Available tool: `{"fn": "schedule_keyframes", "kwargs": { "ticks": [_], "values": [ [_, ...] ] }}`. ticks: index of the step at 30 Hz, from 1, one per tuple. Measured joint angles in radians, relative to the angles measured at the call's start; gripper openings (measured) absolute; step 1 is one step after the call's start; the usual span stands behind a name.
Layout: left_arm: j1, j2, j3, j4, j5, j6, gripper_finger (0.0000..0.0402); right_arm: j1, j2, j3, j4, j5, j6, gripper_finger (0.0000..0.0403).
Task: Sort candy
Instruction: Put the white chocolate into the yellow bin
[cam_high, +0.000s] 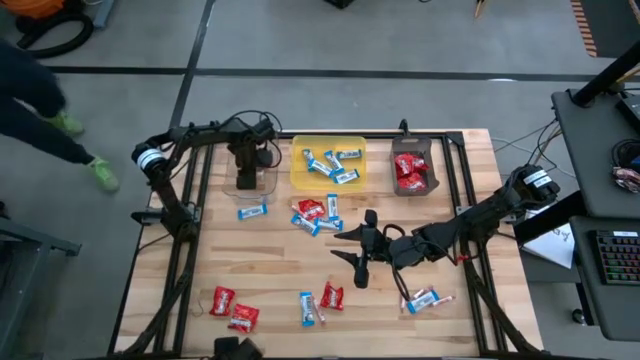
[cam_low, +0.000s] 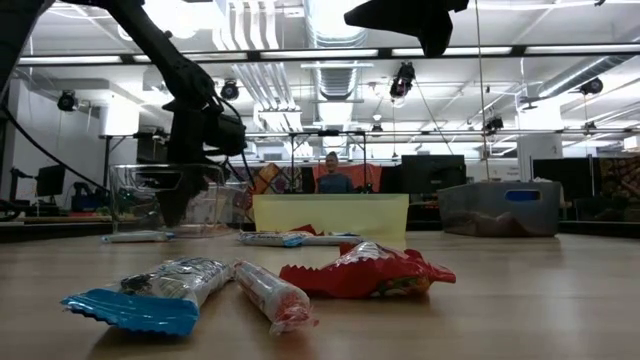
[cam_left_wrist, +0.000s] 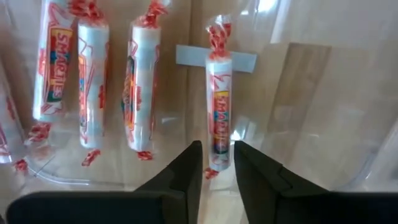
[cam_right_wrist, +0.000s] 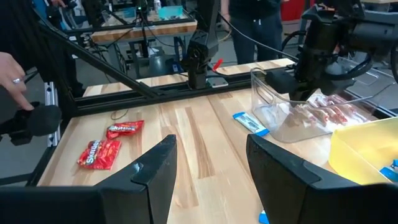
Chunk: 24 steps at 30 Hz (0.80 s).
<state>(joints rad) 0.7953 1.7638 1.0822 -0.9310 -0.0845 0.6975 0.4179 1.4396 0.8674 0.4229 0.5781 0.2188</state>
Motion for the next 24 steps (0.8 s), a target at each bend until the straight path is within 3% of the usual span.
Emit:
{"fn": "schedule_keyframes", "kwargs": {
  "ticks": [7,13,20,24],
  "values": [
    [-0.001,-0.046,0.053,-0.096,0.009,-0.061,0.0112,0.000,0.000,0.000,-0.003,0.000,0.023,0.0185],
    [-0.023,-0.128,0.194,-0.243,0.130,-0.272,0.0108,-0.007,-0.005,0.006,-0.079,-0.002,0.202,0.0184],
    [-0.167,-0.335,0.210,-0.083,0.266,-0.424,0.0103,-0.056,0.005,0.092,-0.480,-0.003,0.436,0.0172],
    [-0.302,-0.457,0.135,0.097,0.268,-0.527,0.0103,-0.079,0.047,0.094,-0.556,0.000,0.296,0.0166]
  ]
}}
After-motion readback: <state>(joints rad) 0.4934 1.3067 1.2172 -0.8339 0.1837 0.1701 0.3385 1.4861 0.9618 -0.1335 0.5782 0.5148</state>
